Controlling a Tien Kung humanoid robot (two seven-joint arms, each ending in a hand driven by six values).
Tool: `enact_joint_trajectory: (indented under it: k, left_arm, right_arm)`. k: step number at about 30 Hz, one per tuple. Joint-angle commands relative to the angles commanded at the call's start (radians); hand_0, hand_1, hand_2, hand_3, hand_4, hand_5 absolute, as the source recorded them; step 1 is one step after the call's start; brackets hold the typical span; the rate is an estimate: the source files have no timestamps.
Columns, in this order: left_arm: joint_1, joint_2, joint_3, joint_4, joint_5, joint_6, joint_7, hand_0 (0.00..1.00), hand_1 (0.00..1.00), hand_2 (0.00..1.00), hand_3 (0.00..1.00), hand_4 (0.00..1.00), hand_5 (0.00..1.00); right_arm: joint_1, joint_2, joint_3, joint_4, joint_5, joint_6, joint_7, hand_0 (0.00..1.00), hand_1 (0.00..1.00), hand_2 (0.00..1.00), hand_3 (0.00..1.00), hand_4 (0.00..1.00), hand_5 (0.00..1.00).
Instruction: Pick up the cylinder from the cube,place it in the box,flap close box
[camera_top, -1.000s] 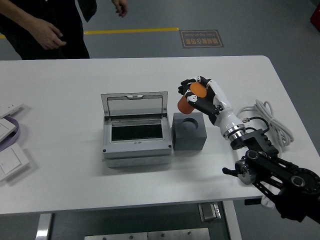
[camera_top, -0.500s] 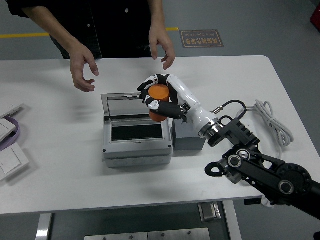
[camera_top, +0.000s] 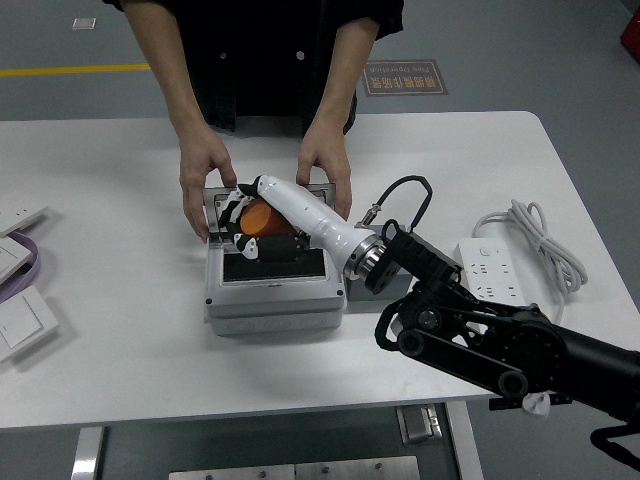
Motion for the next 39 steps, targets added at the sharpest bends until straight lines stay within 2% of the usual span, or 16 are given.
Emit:
enact_joint_trajectory:
  k: [2,3,8,9,12,15,20,21,26,27,32,33,38,39]
  left_arm:
    - [-0.001,0.000,0.002,0.000,-0.001,0.000,0.000,0.601,0.512,0.562,0.621,0.716,0.202]
    - [-0.001,0.000,0.002,0.000,-0.001,0.000,0.000,0.601,0.512,0.562,0.621,0.717,0.203]
    - [-0.007,0.000,0.006,0.001,-0.002,0.000,0.000,0.601,0.512,0.562,0.621,0.717,0.203]
    - [-0.008,0.000,0.007,0.001,-0.003,0.000,0.000,0.601,0.512,0.562,0.621,0.717,0.205]
    - [-0.009,0.001,0.012,0.003,-0.007,0.000,0.000,0.601,0.512,0.562,0.621,0.717,0.205]
    - [-0.010,0.001,0.020,0.004,-0.015,0.000,0.000,0.601,0.512,0.562,0.621,0.718,0.206]
    - [-0.011,0.001,0.022,0.005,-0.016,0.000,0.000,0.601,0.512,0.562,0.621,0.718,0.206]
    - [-0.011,0.001,0.022,0.005,-0.016,0.000,0.000,0.601,0.512,0.562,0.621,0.717,0.205]
    - [-0.013,0.001,0.023,0.005,-0.017,0.000,0.000,0.601,0.512,0.562,0.621,0.717,0.205]
    - [-0.013,0.001,0.022,0.005,-0.017,0.000,0.000,0.601,0.511,0.562,0.620,0.716,0.203]
    - [-0.017,0.002,0.022,0.005,-0.015,0.000,0.000,0.601,0.511,0.562,0.620,0.716,0.203]
    - [-0.017,0.002,0.022,0.005,-0.015,0.000,0.000,0.601,0.511,0.562,0.621,0.716,0.202]
    - [-0.022,0.003,0.021,0.004,-0.012,0.000,0.000,0.601,0.511,0.562,0.621,0.716,0.202]
    - [-0.022,0.003,0.021,0.004,-0.011,0.000,0.000,0.601,0.512,0.562,0.620,0.715,0.202]
  right_arm:
    - [0.022,0.009,-0.030,-0.013,-0.042,0.025,-0.037,0.270,0.314,0.384,0.251,0.002,0.002]
    - [0.034,0.014,-0.046,-0.023,-0.063,0.038,-0.056,0.224,0.299,0.384,0.257,0.002,0.002]
    - [0.087,0.042,-0.122,-0.083,-0.192,0.101,-0.160,0.224,0.299,0.384,0.257,0.002,0.002]
    - [0.095,0.047,-0.134,-0.095,-0.221,0.112,-0.184,0.150,0.243,0.377,0.280,0.002,0.002]
    - [0.108,0.055,-0.149,-0.112,-0.284,0.129,-0.222,0.150,0.243,0.377,0.280,0.002,0.002]
    - [0.115,0.060,-0.157,-0.120,-0.318,0.139,-0.234,0.154,0.261,0.389,0.305,0.002,0.002]
    - [0.119,0.064,-0.161,-0.126,-0.304,0.143,-0.231,0.154,0.261,0.389,0.305,0.002,0.002]
    - [0.119,0.064,-0.162,-0.128,-0.294,0.141,-0.228,0.224,0.333,0.445,0.411,0.032,0.002]
    - [0.120,0.065,-0.169,-0.145,-0.215,0.127,-0.208,0.224,0.333,0.445,0.411,0.032,0.002]
    - [0.119,0.065,-0.170,-0.149,-0.202,0.123,-0.203,0.657,0.623,0.627,0.638,0.266,0.081]
    - [0.121,0.068,-0.177,-0.163,-0.175,0.116,-0.192,0.657,0.623,0.627,0.638,0.266,0.081]
    - [0.121,0.069,-0.178,-0.164,-0.176,0.119,-0.195,0.759,0.678,0.685,0.689,0.373,0.250]
    - [0.122,0.072,-0.181,-0.170,-0.192,0.131,-0.217,0.759,0.678,0.685,0.689,0.373,0.250]
    - [0.123,0.073,-0.182,-0.171,-0.195,0.132,-0.218,0.792,0.698,0.723,0.708,0.606,0.393]
